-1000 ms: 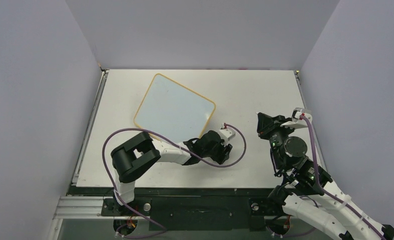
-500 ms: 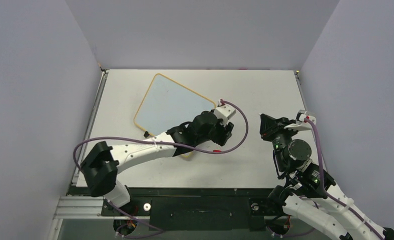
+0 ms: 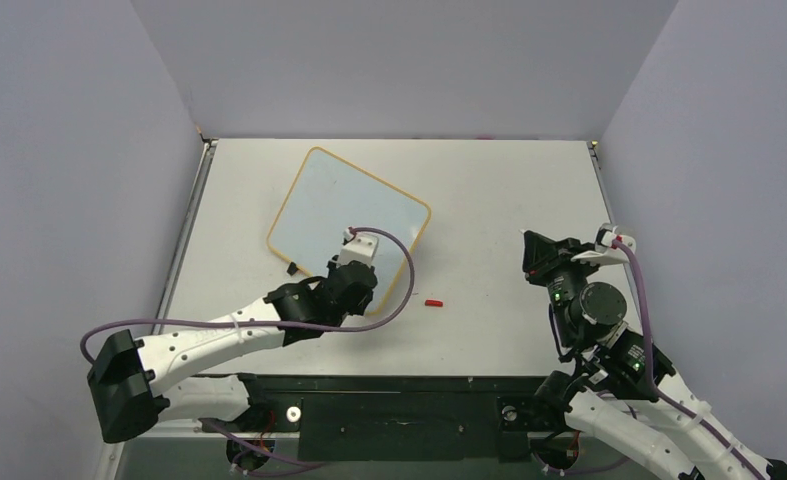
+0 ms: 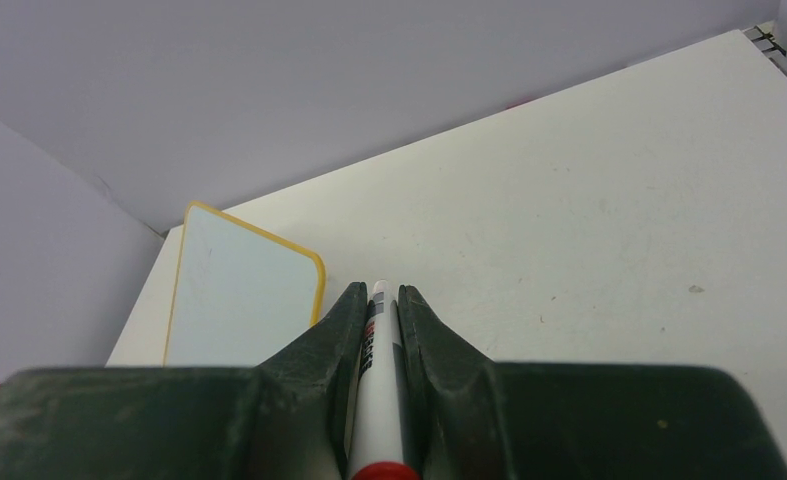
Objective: Write a sentence on the whiteboard
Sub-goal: Move the whiteboard to the center of the board.
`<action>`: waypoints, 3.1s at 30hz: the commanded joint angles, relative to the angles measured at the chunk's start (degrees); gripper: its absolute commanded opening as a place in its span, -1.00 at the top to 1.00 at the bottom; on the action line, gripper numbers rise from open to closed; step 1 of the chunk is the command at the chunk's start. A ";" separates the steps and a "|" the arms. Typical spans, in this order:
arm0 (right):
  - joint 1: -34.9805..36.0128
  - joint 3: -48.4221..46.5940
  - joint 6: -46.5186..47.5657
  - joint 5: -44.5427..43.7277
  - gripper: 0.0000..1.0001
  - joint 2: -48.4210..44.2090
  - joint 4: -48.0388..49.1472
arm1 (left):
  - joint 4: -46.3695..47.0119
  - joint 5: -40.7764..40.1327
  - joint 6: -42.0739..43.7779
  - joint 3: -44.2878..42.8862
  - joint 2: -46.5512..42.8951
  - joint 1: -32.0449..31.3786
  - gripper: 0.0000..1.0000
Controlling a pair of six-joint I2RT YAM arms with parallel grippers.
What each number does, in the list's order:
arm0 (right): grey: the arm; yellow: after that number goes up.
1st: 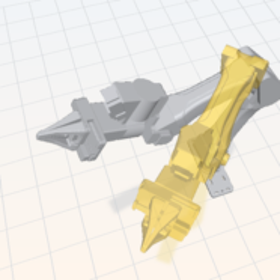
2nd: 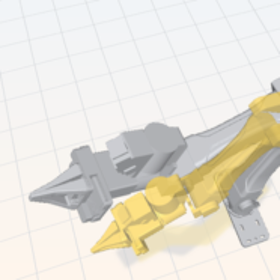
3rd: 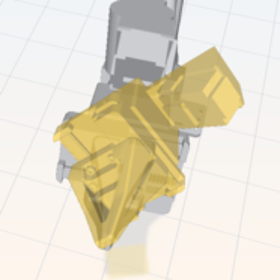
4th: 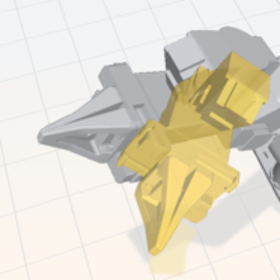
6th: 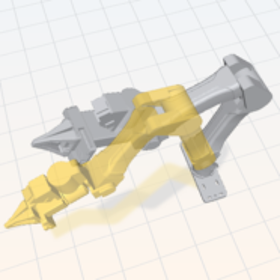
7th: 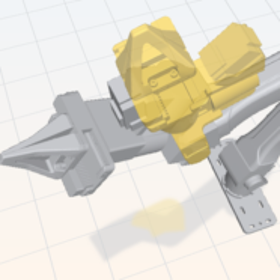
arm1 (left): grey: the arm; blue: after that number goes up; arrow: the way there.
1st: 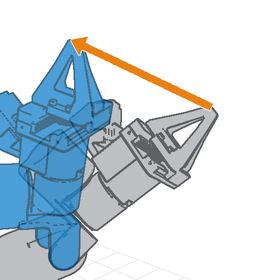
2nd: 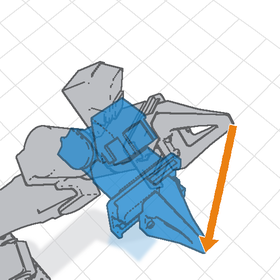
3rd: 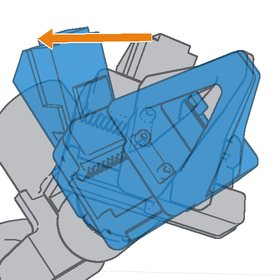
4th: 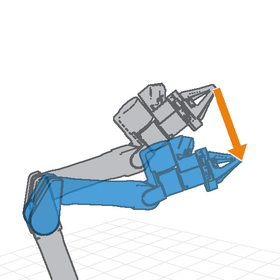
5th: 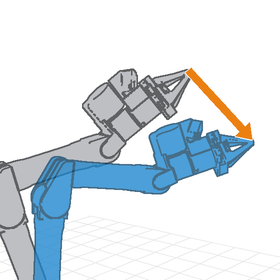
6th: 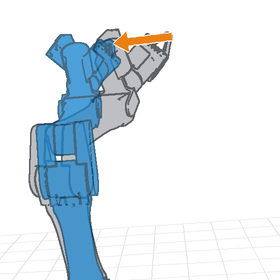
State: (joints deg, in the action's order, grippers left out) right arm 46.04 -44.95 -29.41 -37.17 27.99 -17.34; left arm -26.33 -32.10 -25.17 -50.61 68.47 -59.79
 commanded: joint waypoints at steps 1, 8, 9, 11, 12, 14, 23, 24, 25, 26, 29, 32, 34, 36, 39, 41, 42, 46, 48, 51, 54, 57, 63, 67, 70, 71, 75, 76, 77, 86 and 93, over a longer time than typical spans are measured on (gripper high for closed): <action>-0.56 0.06 -0.51 0.96 1.00 1.19 0.26 | -5.57 -6.41 -10.05 4.56 -5.39 2.62 0.39; -0.56 -0.30 -0.81 1.70 1.00 2.37 0.59 | -2.20 -1.82 -17.05 13.71 -10.38 8.71 0.30; -0.52 -0.31 -0.86 1.68 1.00 2.50 0.62 | -0.16 -1.32 -17.82 14.76 -10.90 9.03 0.27; -0.56 -0.13 -0.97 1.85 1.00 2.72 0.85 | 3.51 -0.79 -19.59 18.00 -11.21 9.78 0.26; -0.54 -0.09 -0.94 1.99 1.00 2.88 0.92 | 4.73 -0.61 -20.52 19.87 -11.13 10.44 0.26; -0.53 -0.12 -0.98 2.20 1.00 3.26 1.02 | 7.50 -0.52 -22.03 21.75 -10.33 11.36 0.27; -0.57 -0.02 -0.74 2.60 1.00 3.80 1.05 | 14.78 -6.56 -24.31 23.18 -3.14 13.65 0.55; -0.53 -0.04 -0.67 2.61 1.00 3.98 1.02 | 15.05 -7.25 -24.35 22.79 -1.62 13.69 0.56; -0.52 -0.05 -0.57 2.75 1.00 3.99 1.07 | 15.19 -7.57 -24.39 21.99 -0.90 13.83 0.59; -0.54 -0.05 -0.50 2.73 1.00 4.09 1.03 | 15.46 -8.03 -24.53 21.62 0.81 13.83 0.62; -0.56 0.03 -0.35 2.65 1.00 3.99 1.01 | 18.18 -8.16 -24.90 21.38 4.44 13.84 0.70; -0.52 0.12 0.05 2.59 1.00 3.86 1.06 | 23.15 -7.94 -24.84 21.95 8.01 13.84 0.75; -0.56 0.08 0.36 2.62 1.00 3.84 0.92 | 27.49 -7.19 -23.84 22.79 9.54 13.85 0.76; -0.52 -0.08 0.71 2.53 1.00 3.78 0.66 | 29.47 -7.00 -23.30 22.75 11.29 13.85 0.77; -0.60 -0.15 0.97 2.39 1.00 3.41 0.37 | 32.82 -6.77 -22.14 22.66 14.24 13.85 0.78; -0.52 0.03 1.16 2.30 1.00 3.26 0.30 | 35.46 -5.61 -21.14 22.90 15.61 13.75 0.80; -0.52 0.03 1.22 2.06 1.00 3.20 0.27 | 36.12 -5.30 -20.75 22.85 16.02 13.39 0.81; -0.60 0.14 1.62 1.66 1.00 2.99 0.04 | 38.89 -5.11 -19.92 21.80 18.79 10.70 0.81; -0.60 0.17 1.77 1.50 1.00 2.94 0.05 | 39.78 -3.88 -20.06 20.52 20.89 9.98 0.81; -0.67 0.17 1.99 1.29 1.00 2.88 -0.05 | 40.87 -2.31 -20.46 17.73 23.73 7.87 0.81; -0.69 0.13 2.34 0.98 1.00 2.74 -0.26 | 41.64 -1.64 -20.97 15.02 27.30 5.84 0.81; -0.69 -0.04 2.61 0.52 1.00 2.40 -0.61 | 42.09 0.13 -22.31 11.13 30.69 4.46 0.81; -0.90 0.01 2.99 -0.15 1.00 1.50 -1.53 | 44.60 2.69 -22.20 4.70 38.04 2.95 0.81; -0.86 0.04 3.40 -0.72 1.00 0.78 -2.36 | 46.36 3.64 -20.30 0.77 41.69 2.91 0.81; -0.93 -0.02 3.75 -1.28 1.00 0.19 -2.94 | 46.51 4.07 -18.16 -3.15 44.24 2.89 0.81; -0.99 0.02 3.94 -1.35 1.00 0.12 -2.99 | 46.52 4.15 -17.63 -3.96 45.25 2.91 0.81; -1.19 -0.10 4.49 -1.86 1.00 -0.27 -3.42 | 46.33 4.80 -14.76 -8.41 47.68 2.84 0.80; -1.19 -0.12 4.56 -1.99 1.00 -0.25 -3.54 | 46.43 5.05 -13.99 -9.23 47.83 2.77 0.80; -1.16 -0.20 4.76 -2.05 1.00 -0.16 -3.56 | 47.02 5.58 -13.57 -9.37 47.80 2.58 0.80; -1.25 -0.88 4.89 -1.94 1.00 0.28 -3.79 | 42.50 15.08 -6.36 -8.56 38.68 0.94 0.51; -1.27 -2.17 4.68 0.21 1.00 1.12 -3.58 | 28.93 15.97 1.20 -9.55 25.15 0.96 0.07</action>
State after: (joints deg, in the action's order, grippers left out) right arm 45.28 -44.97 -25.50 -38.11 28.29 -21.32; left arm 11.07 -17.54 -30.11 -57.36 103.15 -59.11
